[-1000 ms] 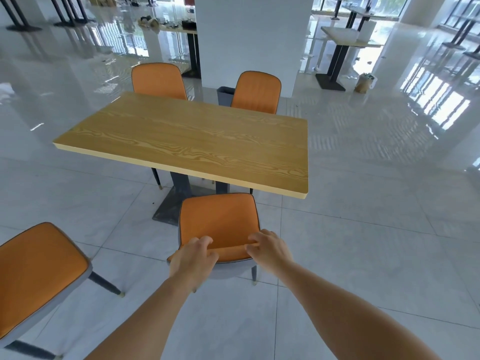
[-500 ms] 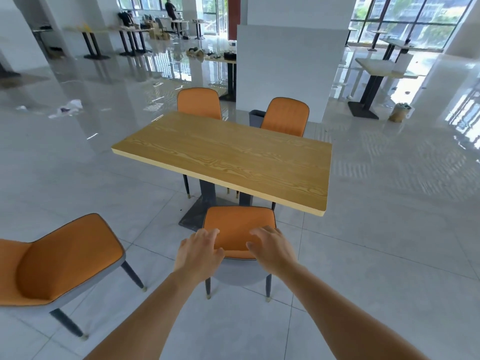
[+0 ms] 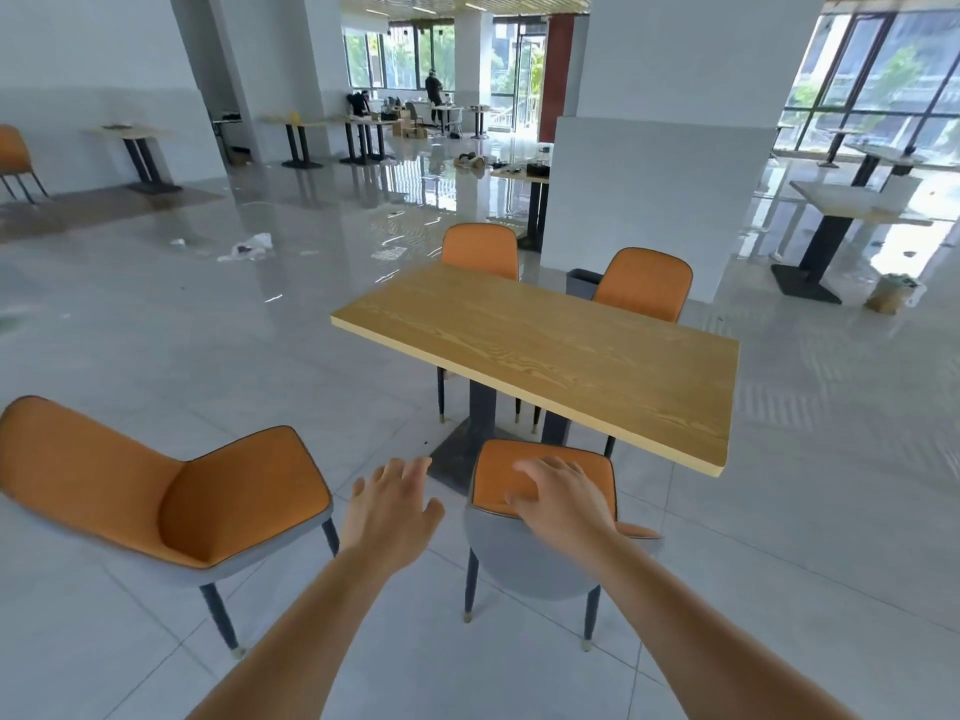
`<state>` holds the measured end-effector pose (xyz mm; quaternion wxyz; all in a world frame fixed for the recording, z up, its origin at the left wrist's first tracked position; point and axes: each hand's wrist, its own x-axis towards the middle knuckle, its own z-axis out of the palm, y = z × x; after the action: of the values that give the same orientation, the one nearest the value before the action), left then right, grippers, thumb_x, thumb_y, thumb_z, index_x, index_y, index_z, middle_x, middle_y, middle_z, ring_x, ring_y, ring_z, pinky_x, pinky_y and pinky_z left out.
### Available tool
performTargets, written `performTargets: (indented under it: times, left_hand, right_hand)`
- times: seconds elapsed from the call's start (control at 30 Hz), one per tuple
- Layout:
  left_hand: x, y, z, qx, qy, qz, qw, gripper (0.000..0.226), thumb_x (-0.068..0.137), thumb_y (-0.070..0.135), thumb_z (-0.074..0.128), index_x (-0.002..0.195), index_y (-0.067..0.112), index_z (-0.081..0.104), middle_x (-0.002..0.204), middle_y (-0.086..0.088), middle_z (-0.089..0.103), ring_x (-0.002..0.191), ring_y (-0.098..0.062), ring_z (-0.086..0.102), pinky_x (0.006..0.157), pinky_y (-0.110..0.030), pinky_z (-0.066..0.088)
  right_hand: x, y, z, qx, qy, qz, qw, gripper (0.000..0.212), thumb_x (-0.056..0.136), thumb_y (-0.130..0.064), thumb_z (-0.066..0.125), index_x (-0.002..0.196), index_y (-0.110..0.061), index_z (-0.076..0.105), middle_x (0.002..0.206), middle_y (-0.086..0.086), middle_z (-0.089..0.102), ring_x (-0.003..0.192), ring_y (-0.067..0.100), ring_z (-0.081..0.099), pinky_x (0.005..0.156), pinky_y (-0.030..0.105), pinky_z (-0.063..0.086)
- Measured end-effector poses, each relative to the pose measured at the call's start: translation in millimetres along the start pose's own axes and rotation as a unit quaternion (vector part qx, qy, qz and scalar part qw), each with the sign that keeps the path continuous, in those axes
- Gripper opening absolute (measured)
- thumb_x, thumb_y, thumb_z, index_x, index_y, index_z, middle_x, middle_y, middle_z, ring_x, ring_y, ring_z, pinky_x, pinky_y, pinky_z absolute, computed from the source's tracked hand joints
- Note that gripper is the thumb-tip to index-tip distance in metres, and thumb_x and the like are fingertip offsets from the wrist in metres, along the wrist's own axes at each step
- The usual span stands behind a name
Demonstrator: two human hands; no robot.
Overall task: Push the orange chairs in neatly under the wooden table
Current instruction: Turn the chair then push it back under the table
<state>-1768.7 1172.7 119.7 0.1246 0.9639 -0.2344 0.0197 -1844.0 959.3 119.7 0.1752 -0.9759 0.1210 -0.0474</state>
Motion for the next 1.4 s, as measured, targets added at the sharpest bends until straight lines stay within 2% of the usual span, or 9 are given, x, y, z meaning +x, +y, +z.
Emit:
performTargets:
  times: [0.13, 0.4, 0.53, 0.7, 0.97, 1.4]
  left_hand:
    - [-29, -50, -27, 0.009, 0.025, -0.012, 1.0, 0.046, 0.098, 0.042, 0.043, 0.14, 0.024, 0.041, 0.13, 0.0, 0.056, 0.116, -0.021, 0.053, 0.102, -0.04, 0.04]
    - [-124, -187, -82, 0.02, 0.06, -0.045, 0.997, 0.044, 0.096, 0.041, 0.047, 0.138, 0.026, 0.043, 0.126, 0.003, 0.057, 0.115, -0.02, 0.053, 0.1, -0.039, 0.04]
    - [-171, -246, -105, 0.016, 0.061, -0.085, 0.994, 0.047, 0.096, 0.04, 0.048, 0.14, 0.025, 0.04, 0.128, 0.002, 0.054, 0.119, -0.021, 0.049, 0.103, -0.041, 0.039]
    - [-206, -303, -128, 0.018, 0.071, -0.13, 0.989, 0.049, 0.097, 0.042, 0.047, 0.142, 0.024, 0.04, 0.134, 0.0, 0.053, 0.128, -0.023, 0.046, 0.113, -0.048, 0.031]
    - [-230, -387, -147, 0.035, 0.071, -0.199, 0.977, 0.057, 0.099, 0.047, 0.042, 0.152, 0.027, 0.03, 0.15, 0.0, 0.043, 0.141, -0.021, 0.037, 0.118, -0.047, 0.025]
    - [-195, -571, -170, 0.044, 0.065, -0.259, 0.963, 0.055, 0.098, 0.047, 0.044, 0.149, 0.027, 0.034, 0.144, 0.002, 0.047, 0.136, -0.02, 0.041, 0.116, -0.047, 0.029]
  right_hand:
    - [-5, -57, 6, 0.003, 0.005, -0.021, 1.0, 0.051, 0.099, -0.05, 0.049, 0.145, -0.027, 0.046, 0.147, -0.003, 0.051, 0.135, 0.024, 0.044, 0.103, 0.042, 0.046]
    - [-42, -205, 54, 0.033, 0.0, -0.041, 0.999, 0.049, 0.098, -0.049, 0.05, 0.142, -0.028, 0.048, 0.14, -0.003, 0.054, 0.128, 0.024, 0.047, 0.099, 0.043, 0.047]
    - [-58, -281, 80, 0.037, -0.022, -0.072, 0.996, 0.047, 0.098, -0.049, 0.05, 0.139, -0.026, 0.05, 0.137, -0.002, 0.056, 0.128, 0.025, 0.047, 0.098, 0.044, 0.047]
    - [-61, -361, 95, 0.039, -0.027, -0.122, 0.991, 0.049, 0.098, -0.048, 0.051, 0.143, -0.03, 0.047, 0.139, -0.004, 0.055, 0.128, 0.023, 0.046, 0.1, 0.042, 0.045]
    - [-35, -440, 126, 0.044, -0.03, -0.165, 0.985, 0.05, 0.096, -0.052, 0.051, 0.141, -0.03, 0.049, 0.141, -0.006, 0.054, 0.128, 0.021, 0.046, 0.099, 0.041, 0.046]
    - [69, -595, 222, 0.08, -0.071, -0.197, 0.975, 0.045, 0.097, -0.051, 0.053, 0.137, -0.031, 0.053, 0.136, -0.009, 0.057, 0.123, 0.021, 0.051, 0.095, 0.038, 0.049]
